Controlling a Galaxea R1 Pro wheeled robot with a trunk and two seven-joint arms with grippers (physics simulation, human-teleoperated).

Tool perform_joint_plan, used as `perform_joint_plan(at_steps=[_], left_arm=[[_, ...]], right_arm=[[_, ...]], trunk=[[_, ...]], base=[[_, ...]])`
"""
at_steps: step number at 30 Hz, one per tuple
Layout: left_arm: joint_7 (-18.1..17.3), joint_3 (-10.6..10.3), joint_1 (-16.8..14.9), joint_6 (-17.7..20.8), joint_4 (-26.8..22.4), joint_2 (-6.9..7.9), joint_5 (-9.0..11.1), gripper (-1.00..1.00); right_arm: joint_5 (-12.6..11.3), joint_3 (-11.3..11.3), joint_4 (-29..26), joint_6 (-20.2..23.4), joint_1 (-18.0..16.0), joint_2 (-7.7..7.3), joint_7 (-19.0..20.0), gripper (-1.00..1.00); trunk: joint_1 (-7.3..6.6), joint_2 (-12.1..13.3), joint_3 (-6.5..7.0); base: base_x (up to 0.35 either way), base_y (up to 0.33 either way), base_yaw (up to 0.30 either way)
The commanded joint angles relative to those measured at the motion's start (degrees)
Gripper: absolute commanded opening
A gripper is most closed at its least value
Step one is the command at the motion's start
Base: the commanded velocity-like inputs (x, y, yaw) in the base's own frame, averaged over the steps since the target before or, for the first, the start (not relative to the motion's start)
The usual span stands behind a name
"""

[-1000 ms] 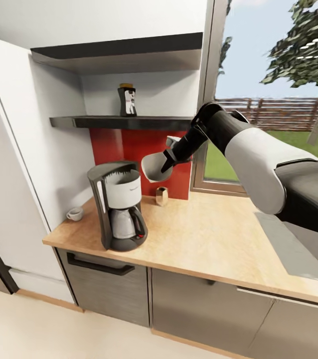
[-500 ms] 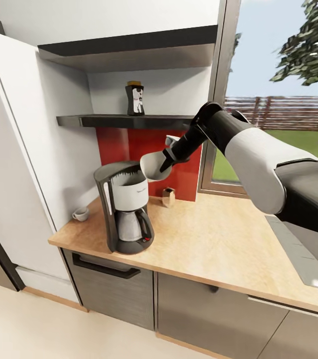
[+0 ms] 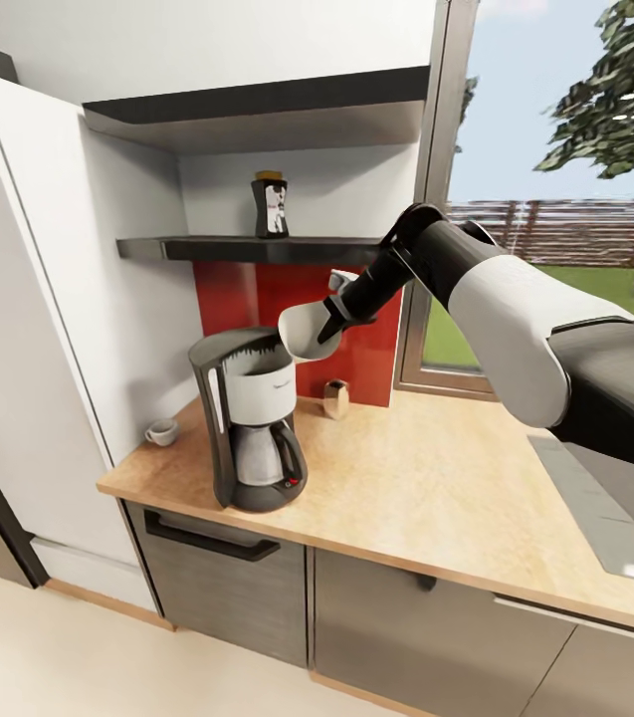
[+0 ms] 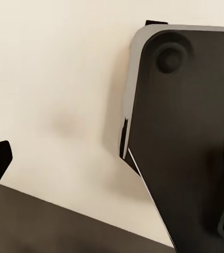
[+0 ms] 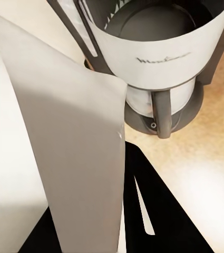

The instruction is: Set up a coffee station on the kitchen countertop: keep the coffee maker on the countertop, move the bottle of coffee from the kitchen shelf to the counter next to the coffee maker, place a paper coffee filter on top of the coffee maker, put the saucer next to the coffee maker with the coffee cup on the saucer, and place the electric kettle next to the coffee maker.

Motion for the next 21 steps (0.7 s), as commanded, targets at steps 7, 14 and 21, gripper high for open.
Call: perform_joint_plan(at_steps=[7,14,21], left_arm=[[0.0,-0.1,0.0,0.1,-0.2,0.01,0.6,1.00],[0.1,-0.1,0.0,0.0,-0.2,-0.06,0.6,1.00],[0.0,-0.1,0.0,0.0,-0.2,0.00,0.6,1.00]], right_arm=[[0.1,0.3,-0.1,0.9,0.0,0.00,0.5,-1.00],[0.1,0.3,-0.1,0.9,0.0,0.00,0.5,-1.00],[0.1,0.3,-0.1,0.9,0.0,0.00,0.5,-1.00]], trunk=[[0.04,-0.1,0.51],[0.04,-0.1,1.13],[0.04,-0.1,1.73]], base=[[0.000,0.000,0.000],[0.000,0.000,0.000],[0.065,0.008,0.000]])
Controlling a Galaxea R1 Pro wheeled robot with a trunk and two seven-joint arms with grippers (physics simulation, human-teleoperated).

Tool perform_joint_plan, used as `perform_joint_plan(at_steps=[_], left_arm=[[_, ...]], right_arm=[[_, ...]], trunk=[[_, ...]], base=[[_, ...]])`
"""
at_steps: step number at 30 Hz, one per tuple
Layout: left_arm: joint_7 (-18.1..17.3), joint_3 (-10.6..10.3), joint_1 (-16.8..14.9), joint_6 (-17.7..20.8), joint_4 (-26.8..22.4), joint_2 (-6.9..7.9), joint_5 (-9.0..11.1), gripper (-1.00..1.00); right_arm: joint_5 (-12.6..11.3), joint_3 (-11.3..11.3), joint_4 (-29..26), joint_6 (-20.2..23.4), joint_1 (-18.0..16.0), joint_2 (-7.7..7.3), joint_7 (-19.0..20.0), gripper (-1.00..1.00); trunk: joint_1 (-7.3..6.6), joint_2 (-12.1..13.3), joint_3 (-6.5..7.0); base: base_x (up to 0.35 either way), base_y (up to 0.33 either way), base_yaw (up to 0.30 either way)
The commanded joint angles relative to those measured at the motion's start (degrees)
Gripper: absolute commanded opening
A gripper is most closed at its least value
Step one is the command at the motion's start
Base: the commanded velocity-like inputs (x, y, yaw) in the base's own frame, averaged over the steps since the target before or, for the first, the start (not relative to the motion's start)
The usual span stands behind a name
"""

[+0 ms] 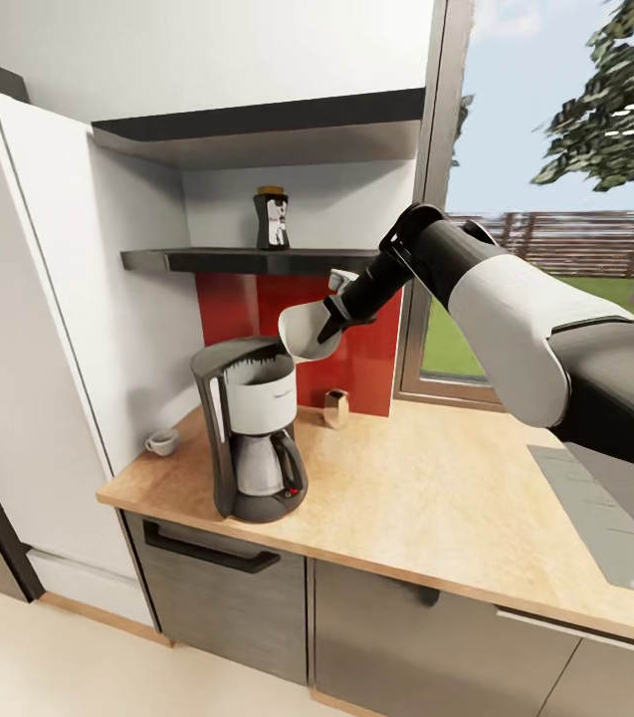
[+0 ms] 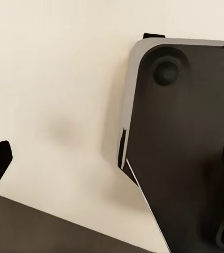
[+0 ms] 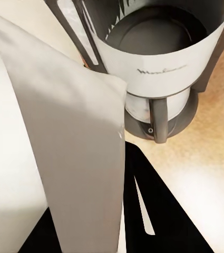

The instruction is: Set up a coffee station on the kitchen countertop: keep the coffee maker on the countertop, move the bottle of coffee from the kitchen shelf to the counter next to the coffee maker, place a paper coffee filter on top of the coffee maker, put the saucer next to the coffee maker with the coffee cup on the saucer, and place the electric kettle next to the coffee maker.

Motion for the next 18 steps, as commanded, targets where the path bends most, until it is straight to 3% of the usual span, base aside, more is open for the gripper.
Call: perform_joint_plan(at_steps=[1,18], left_arm=[[0.1,-0.1,0.0,0.0,-0.1,0.01,0.6,1.00],[0.2,-0.1,0.0,0.1,-0.1,0.00,0.6,1.00]], right_arm=[[0.2,0.3,-0.1,0.9,0.0,0.00,0.5,-1.00],[0.2,0.2,-0.1,0.9,0.0,0.00,0.5,-1.00]], trunk=[[0.03,0.0,0.03],[0.03,0.0,0.07]], base=[[0.025,0.005,0.000],[0.071,0.034,0.000]])
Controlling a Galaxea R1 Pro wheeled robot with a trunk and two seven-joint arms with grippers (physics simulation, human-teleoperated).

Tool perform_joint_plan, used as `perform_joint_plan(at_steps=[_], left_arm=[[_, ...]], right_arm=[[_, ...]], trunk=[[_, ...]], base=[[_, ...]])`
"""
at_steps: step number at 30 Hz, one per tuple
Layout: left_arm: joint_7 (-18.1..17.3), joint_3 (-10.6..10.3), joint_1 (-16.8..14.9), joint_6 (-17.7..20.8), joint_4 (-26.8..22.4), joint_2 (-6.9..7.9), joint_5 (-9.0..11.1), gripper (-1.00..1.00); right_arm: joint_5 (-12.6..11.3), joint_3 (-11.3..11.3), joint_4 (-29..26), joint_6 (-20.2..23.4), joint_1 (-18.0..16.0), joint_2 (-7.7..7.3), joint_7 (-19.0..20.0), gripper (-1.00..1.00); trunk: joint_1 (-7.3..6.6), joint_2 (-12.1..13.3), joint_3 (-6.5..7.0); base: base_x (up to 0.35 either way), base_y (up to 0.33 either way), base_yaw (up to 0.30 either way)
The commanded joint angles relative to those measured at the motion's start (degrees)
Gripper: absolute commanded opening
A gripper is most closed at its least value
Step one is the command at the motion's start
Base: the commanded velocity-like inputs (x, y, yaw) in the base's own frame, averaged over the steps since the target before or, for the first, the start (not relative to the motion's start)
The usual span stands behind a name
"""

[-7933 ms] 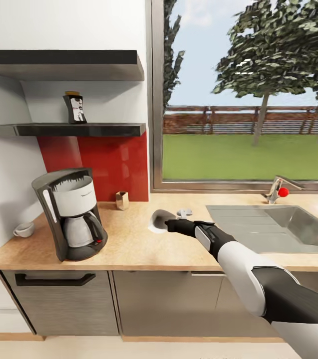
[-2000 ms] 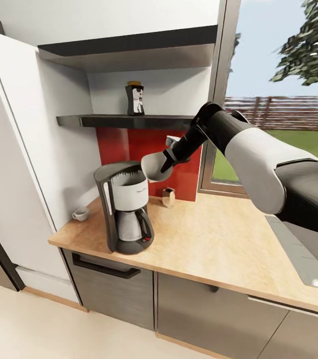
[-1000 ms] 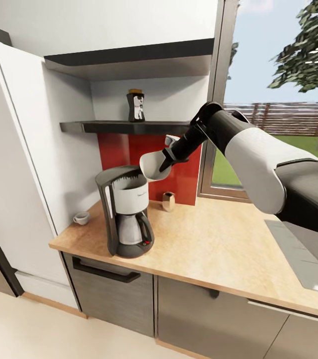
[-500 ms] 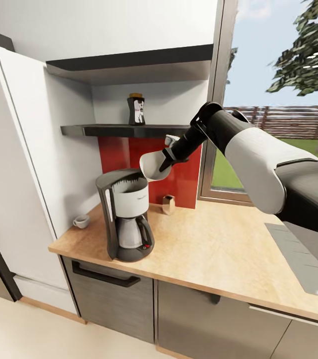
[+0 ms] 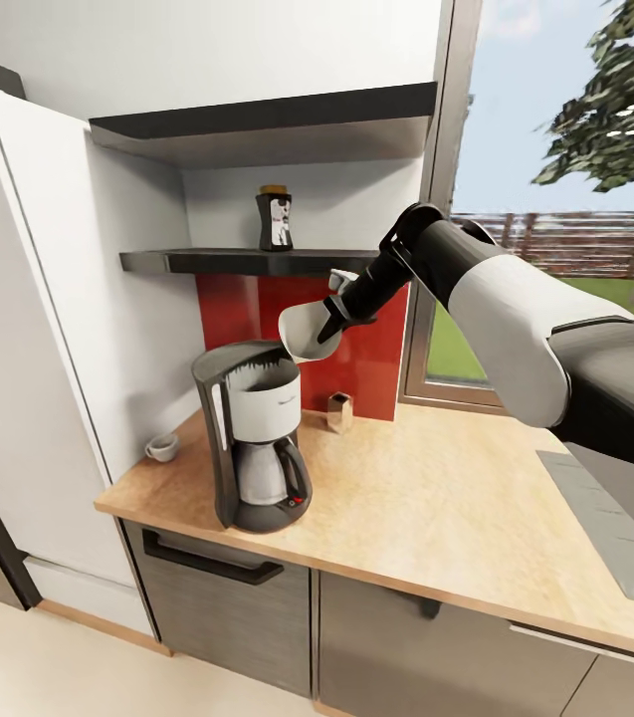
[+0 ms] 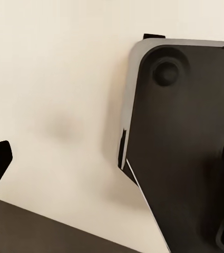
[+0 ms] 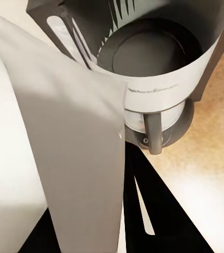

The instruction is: Set up a coffee station on the kitchen countertop: keep the coffee maker on the countertop, move the bottle of coffee from the kitchen shelf to the counter next to the coffee maker, place a paper coffee filter on top of the coffee maker, put the saucer next to the coffee maker with the coffee cup on the saucer, and place the electric kettle next to the coffee maker.

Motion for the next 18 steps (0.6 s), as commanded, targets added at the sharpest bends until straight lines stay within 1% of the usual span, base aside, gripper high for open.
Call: perform_joint_plan(at_steps=[1,6,12,14,18], left_arm=[[0.1,-0.1,0.0,0.0,-0.1,-0.02,0.5,1.00],[0.1,-0.1,0.0,0.0,-0.1,-0.06,0.5,1.00],[0.1,-0.1,0.0,0.0,-0.1,-0.07,0.5,1.00],[0.1,-0.1,0.0,0.0,-0.1,-0.10,0.5,1.00],[0.1,-0.2,0.0,0.0,-0.1,-0.14,0.5,1.00]], right_arm=[[0.2,0.3,-0.1,0.9,0.0,0.00,0.5,-1.00],[0.2,0.1,-0.1,0.9,0.0,0.00,0.5,-1.00],[0.2,0.0,0.0,0.9,0.0,0.00,0.5,-1.00],[-0.5,0.1,0.0,0.9,0.0,0.00,0.5,-1.00],[-1.1,0.1,0.0,0.9,0.0,0.00,0.5,-1.00]], trunk=[[0.02,0.0,-0.01],[0.02,0.0,-0.01],[0.02,0.0,-0.01],[0.02,0.0,-0.01],[0.02,0.0,-0.01]], base=[[0.005,0.003,0.000],[0.002,0.039,0.000],[0.000,0.231,0.000],[0.000,0.119,0.000],[0.000,0.028,0.000]])
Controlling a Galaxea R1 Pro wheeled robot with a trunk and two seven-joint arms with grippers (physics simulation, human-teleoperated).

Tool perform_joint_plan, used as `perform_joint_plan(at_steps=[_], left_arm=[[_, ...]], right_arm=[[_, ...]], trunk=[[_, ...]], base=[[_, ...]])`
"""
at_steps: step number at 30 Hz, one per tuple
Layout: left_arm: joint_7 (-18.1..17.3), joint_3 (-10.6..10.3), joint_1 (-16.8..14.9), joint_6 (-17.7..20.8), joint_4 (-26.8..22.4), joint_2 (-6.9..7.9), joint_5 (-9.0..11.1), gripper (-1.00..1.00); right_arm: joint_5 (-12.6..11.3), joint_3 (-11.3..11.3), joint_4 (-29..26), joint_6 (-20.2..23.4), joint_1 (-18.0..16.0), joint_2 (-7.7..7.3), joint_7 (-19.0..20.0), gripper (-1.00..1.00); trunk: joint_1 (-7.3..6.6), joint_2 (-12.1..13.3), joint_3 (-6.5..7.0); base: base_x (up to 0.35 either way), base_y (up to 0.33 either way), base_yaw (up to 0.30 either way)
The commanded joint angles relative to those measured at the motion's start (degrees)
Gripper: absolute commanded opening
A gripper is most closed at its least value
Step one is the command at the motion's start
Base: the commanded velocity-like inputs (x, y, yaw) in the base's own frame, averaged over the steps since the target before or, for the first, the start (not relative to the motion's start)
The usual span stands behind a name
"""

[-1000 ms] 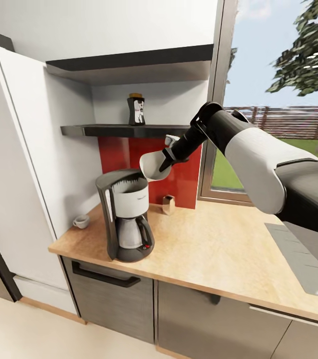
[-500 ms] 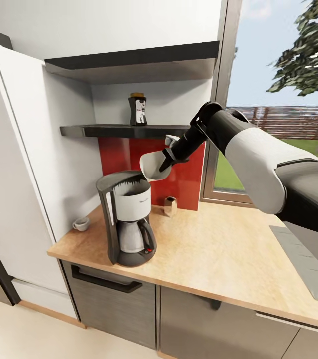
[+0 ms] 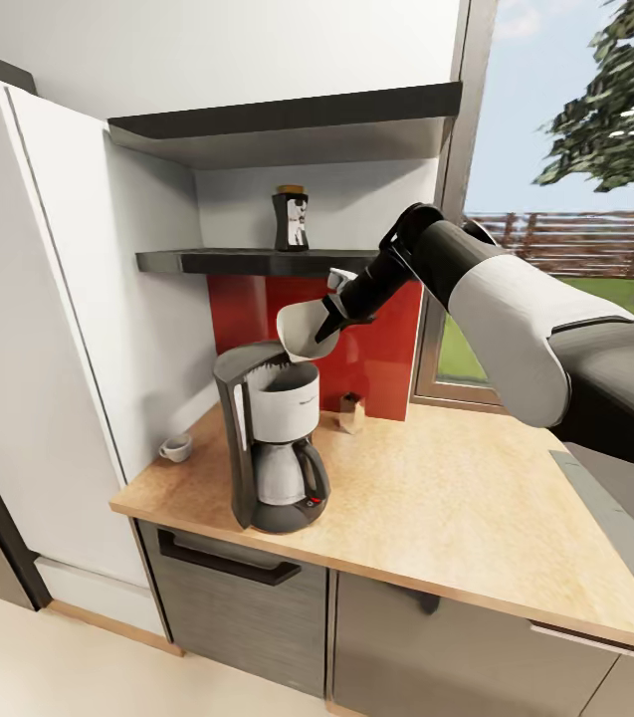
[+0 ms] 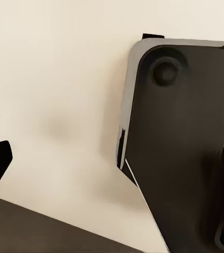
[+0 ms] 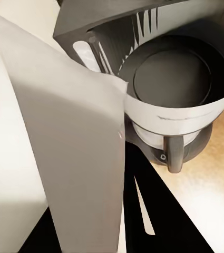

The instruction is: Set up a coffee station on the kitchen countertop: keep the coffee maker on the countertop, move the bottle of coffee from the kitchen shelf to the counter next to the coffee maker, place a paper coffee filter on top of the coffee maker, put the saucer next to the coffee maker with the coffee cup on the saucer, and place the electric kettle next to the coffee maker.

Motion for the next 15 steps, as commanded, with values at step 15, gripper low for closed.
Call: perform_joint_plan(at_steps=[15], left_arm=[[0.1,-0.1,0.0,0.1,0.0,-0.01,0.5,1.00]], right_arm=[[0.1,0.4,0.2,0.9,0.0,0.00,0.5,-1.00]], trunk=[[0.02,0.0,-0.01]], base=[[0.000,0.001,0.000]])
